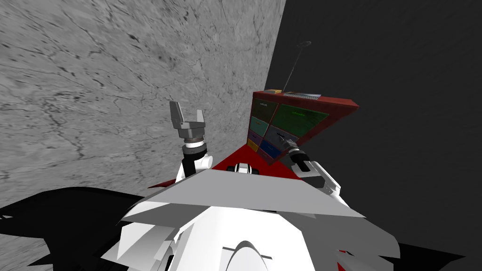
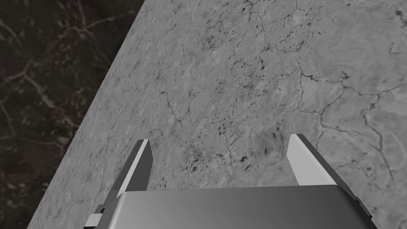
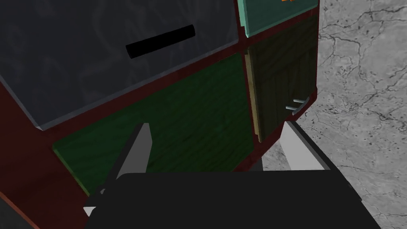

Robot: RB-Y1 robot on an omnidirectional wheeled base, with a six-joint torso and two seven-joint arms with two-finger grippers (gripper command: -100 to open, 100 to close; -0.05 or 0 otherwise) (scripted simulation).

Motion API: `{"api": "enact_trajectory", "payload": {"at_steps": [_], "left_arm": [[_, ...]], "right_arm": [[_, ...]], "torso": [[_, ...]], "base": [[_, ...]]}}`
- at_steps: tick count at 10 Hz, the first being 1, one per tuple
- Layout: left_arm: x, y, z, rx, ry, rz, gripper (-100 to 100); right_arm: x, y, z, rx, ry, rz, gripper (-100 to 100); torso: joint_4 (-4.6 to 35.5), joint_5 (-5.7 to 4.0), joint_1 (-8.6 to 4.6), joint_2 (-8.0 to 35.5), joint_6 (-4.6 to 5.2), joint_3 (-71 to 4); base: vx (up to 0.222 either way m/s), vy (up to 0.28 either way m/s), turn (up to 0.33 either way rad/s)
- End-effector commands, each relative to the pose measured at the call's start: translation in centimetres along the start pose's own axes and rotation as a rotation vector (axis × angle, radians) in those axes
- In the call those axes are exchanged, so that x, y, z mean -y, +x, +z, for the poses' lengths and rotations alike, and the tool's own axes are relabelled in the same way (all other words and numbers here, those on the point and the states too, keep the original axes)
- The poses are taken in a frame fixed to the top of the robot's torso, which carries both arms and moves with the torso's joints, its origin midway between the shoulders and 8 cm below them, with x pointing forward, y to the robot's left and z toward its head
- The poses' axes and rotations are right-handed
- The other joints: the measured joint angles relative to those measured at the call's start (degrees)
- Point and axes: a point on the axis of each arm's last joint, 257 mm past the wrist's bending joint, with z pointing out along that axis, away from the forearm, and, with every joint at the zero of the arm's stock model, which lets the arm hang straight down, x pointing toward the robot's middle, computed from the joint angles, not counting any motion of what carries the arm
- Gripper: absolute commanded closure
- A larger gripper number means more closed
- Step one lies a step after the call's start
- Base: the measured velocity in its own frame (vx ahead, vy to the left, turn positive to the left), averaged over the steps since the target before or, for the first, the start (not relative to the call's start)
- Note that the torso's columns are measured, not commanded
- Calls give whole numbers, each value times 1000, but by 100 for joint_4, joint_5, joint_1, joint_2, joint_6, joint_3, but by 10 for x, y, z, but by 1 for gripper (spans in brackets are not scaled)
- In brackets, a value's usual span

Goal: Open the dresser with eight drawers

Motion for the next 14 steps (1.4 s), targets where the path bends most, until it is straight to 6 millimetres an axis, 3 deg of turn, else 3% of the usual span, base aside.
{"api": "enact_trajectory", "payload": {"at_steps": [1,2,3,4,5,6,7,8,9,11,12,14], "left_arm": [[0,0,0,0,0,0,0],[0,0,0,0,0,0,0],[0,0,0,0,0,0,0],[0,0,0,0,0,0,0],[0,0,0,0,0,0,0],[0,0,0,0,0,0,0],[0,0,0,0,0,0,0],[0,0,0,0,0,0,0],[0,0,0,0,0,0,0],[0,0,0,0,0,0,0],[0,0,0,0,0,0,0],[0,0,0,0,0,0,0]], "right_arm": [[25,1,5,-25,66,-104,-100],[47,-2,8,-39,112,-192,-100],[48,-1,8,-41,118,-192,-100],[71,-6,10,-54,165,-279,-100],[72,-6,10,-56,172,-279,-100],[94,-13,12,-65,217,-365,-100],[96,-13,11,-68,227,-365,-100],[119,-23,12,-76,282,-450,-100],[120,-22,12,-78,283,-450,-100],[161,-46,11,-88,382,-609,-100],[165,-48,10,-91,396,-612,-100],[200,-80,7,-90,495,-760,-100]], "torso": [[2,-2,-5,5,-2,3],[3,-5,-16,10,0,6],[2,-5,-11,6,-2,4],[1,-4,-11,2,0,2],[0,-2,-3,-3,-3,-1],[0,-3,-5,1,-1,1],[3,-1,-1,8,-2,5],[3,-3,-7,7,-1,5],[1,-2,-1,0,-2,1],[2,-4,-9,5,-2,3],[1,-1,6,0,-3,1],[2,-3,-6,7,-2,5]], "base": [[-5,74,33],[0,83,65],[9,72,28],[20,85,69],[17,72,29],[1,84,54],[3,72,30],[23,91,58],[10,75,31],[12,94,83],[8,94,21],[9,107,70]]}}
